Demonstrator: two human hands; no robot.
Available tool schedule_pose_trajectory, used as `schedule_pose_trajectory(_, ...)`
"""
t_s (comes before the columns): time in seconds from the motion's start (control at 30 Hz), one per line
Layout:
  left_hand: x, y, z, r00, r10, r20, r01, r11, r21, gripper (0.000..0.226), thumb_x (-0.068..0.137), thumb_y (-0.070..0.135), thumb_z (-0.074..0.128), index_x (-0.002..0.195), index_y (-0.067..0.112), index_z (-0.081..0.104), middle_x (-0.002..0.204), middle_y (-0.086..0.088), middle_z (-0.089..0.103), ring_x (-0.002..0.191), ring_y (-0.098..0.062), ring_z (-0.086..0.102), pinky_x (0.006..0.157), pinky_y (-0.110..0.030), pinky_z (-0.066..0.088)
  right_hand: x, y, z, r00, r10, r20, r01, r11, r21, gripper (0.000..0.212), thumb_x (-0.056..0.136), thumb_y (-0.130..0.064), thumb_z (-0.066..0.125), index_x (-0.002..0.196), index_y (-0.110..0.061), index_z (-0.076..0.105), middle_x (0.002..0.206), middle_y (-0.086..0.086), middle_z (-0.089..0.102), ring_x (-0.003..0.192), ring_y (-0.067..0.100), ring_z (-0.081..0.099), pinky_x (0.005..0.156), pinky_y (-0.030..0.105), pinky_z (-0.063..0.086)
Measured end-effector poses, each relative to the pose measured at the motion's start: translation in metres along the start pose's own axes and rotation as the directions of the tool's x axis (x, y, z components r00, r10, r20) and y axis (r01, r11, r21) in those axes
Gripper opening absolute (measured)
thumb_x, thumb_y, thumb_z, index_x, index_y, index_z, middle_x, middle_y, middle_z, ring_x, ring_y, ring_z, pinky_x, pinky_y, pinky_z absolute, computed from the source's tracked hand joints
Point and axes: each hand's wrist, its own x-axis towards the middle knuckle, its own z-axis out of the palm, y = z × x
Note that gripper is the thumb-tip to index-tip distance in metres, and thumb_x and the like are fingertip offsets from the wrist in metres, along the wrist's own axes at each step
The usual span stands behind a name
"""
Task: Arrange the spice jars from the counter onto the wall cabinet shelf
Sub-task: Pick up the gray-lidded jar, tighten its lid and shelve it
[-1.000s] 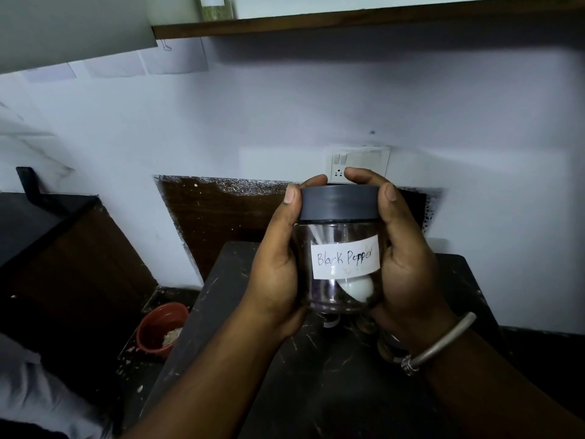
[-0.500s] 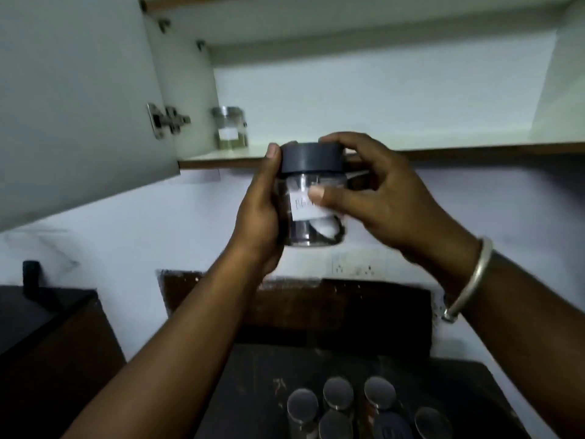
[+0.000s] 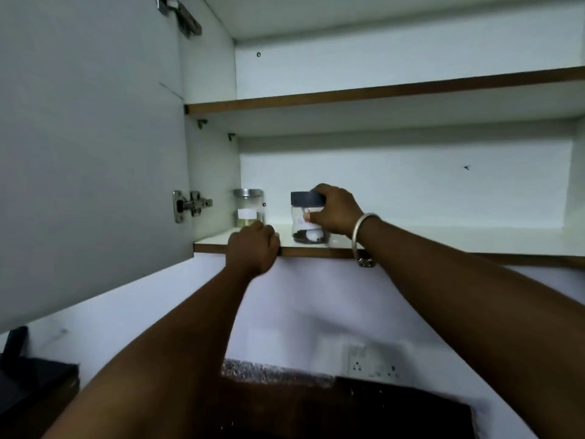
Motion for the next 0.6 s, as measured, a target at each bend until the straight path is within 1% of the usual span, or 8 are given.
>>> schedule_pose_trajectory(0.07, -0.002, -0.001, 0.015, 0.993, 0.021, -0.117, -0.014, 0.998, 0.057, 0.04, 0.097, 0.035, 0.033, 0.094, 0.015, 0.067, 0.095, -0.007, 0.065, 0.083, -0.033, 0.063, 0.07, -0.038, 0.039, 0.027, 0.004, 0.019, 1.0, 0.013, 0.019, -0.013, 1.0, -0.004, 0.042, 0.077, -0.021, 0.087, 0.113, -0.01, 0.068, 0.114, 0.01, 0.073, 0.105, 0.028, 0.068, 0.085, 0.028, 0.048)
schedule_pose_trajectory(0.13, -0.002, -0.001, 0.026, 0.975, 0.001, -0.222, 0.009, 0.999, 0.048, 0.037, 0.09, 0.033, 0.036, 0.086, 0.016, 0.068, 0.087, -0.005, 0.064, 0.074, -0.031, 0.06, 0.066, -0.037, 0.036, 0.055, 0.003, 0.039, 0.999, 0.016, 0.051, -0.016, 1.0, -0.01, 0.044, 0.075, -0.021, 0.089, 0.112, -0.011, 0.069, 0.114, 0.01, 0.073, 0.106, 0.027, 0.068, 0.083, 0.027, 0.047)
schedule_pose_trajectory(0.23, 0.002, -0.005, 0.035, 0.953, 0.003, -0.304, 0.009, 0.999, 0.039, 0.035, 0.087, 0.032, 0.038, 0.085, 0.017, 0.07, 0.084, -0.003, 0.065, 0.071, -0.029, 0.058, 0.066, -0.037, 0.034, 0.092, -0.001, 0.073, 0.997, 0.02, 0.077, -0.018, 0.999, -0.029, 0.045, 0.076, -0.019, 0.089, 0.116, -0.01, 0.07, 0.116, 0.011, 0.072, 0.108, 0.028, 0.067, 0.086, 0.029, 0.049)
schedule_pose_trajectory(0.3, 0.005, -0.007, 0.038, 0.941, 0.01, -0.339, 0.001, 0.999, 0.033, 0.033, 0.085, 0.031, 0.039, 0.085, 0.018, 0.07, 0.083, -0.003, 0.065, 0.071, -0.03, 0.058, 0.065, -0.036, 0.032, 0.113, -0.004, 0.095, 0.996, 0.012, 0.086, -0.006, 0.997, -0.072, 0.046, 0.078, -0.021, 0.087, 0.118, -0.008, 0.069, 0.12, 0.013, 0.072, 0.112, 0.03, 0.066, 0.092, 0.031, 0.051)
schedule_pose_trajectory(0.37, 0.006, -0.008, 0.039, 0.932, 0.023, -0.361, -0.015, 1.0, 0.025, 0.032, 0.083, 0.031, 0.041, 0.082, 0.017, 0.069, 0.085, -0.003, 0.066, 0.071, -0.029, 0.059, 0.066, -0.035, 0.033, 0.131, -0.007, 0.111, 0.995, 0.01, 0.098, 0.003, 0.992, -0.13, 0.044, 0.08, -0.023, 0.085, 0.118, -0.007, 0.069, 0.12, 0.014, 0.071, 0.114, 0.032, 0.066, 0.094, 0.033, 0.052)
schedule_pose_trajectory(0.47, 0.006, -0.008, 0.041, 0.935, 0.024, -0.355, -0.019, 1.0, 0.017, 0.034, 0.084, 0.033, 0.04, 0.083, 0.018, 0.071, 0.09, -0.001, 0.068, 0.076, -0.028, 0.061, 0.07, -0.036, 0.038, 0.151, -0.008, 0.125, 0.994, 0.028, 0.106, -0.005, 0.977, -0.212, 0.036, 0.084, -0.022, 0.08, 0.114, -0.006, 0.067, 0.118, 0.016, 0.072, 0.112, 0.034, 0.067, 0.087, 0.032, 0.051)
schedule_pose_trajectory(0.53, 0.007, -0.009, 0.043, 0.934, 0.006, -0.358, -0.008, 1.0, -0.005, 0.033, 0.084, 0.033, 0.04, 0.081, 0.018, 0.07, 0.088, -0.001, 0.067, 0.075, -0.027, 0.06, 0.07, -0.037, 0.039, 0.161, -0.007, 0.132, 0.994, 0.051, 0.1, -0.024, 0.967, -0.254, 0.029, 0.086, -0.018, 0.077, 0.11, -0.005, 0.067, 0.115, 0.017, 0.072, 0.11, 0.035, 0.068, 0.08, 0.03, 0.048)
schedule_pose_trajectory(0.6, 0.007, -0.009, 0.045, 0.93, 0.007, -0.367, -0.015, 1.0, -0.018, 0.031, 0.085, 0.032, 0.042, 0.078, 0.018, 0.069, 0.085, -0.001, 0.066, 0.073, -0.026, 0.058, 0.069, -0.037, 0.038, 0.166, -0.004, 0.135, 0.994, 0.067, 0.092, -0.037, 0.956, -0.291, 0.027, 0.087, -0.017, 0.077, 0.109, -0.005, 0.067, 0.115, 0.018, 0.073, 0.109, 0.035, 0.068, 0.078, 0.029, 0.046)
